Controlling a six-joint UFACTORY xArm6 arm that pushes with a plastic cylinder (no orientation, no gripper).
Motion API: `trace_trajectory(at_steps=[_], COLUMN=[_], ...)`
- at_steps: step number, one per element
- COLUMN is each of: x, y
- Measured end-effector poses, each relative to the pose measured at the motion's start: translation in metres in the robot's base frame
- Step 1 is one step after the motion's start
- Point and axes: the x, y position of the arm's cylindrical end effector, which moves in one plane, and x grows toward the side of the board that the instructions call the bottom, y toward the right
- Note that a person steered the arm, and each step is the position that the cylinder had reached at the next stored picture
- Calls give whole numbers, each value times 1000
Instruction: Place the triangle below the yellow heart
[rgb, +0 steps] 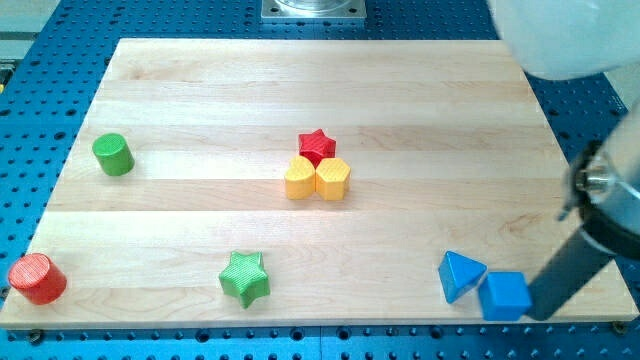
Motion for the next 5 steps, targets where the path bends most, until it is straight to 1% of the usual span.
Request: trace_trajectory(at_steps=[2,3,4,5], x=[0,-4,0,-35], y=[-105,-139,-111,-109])
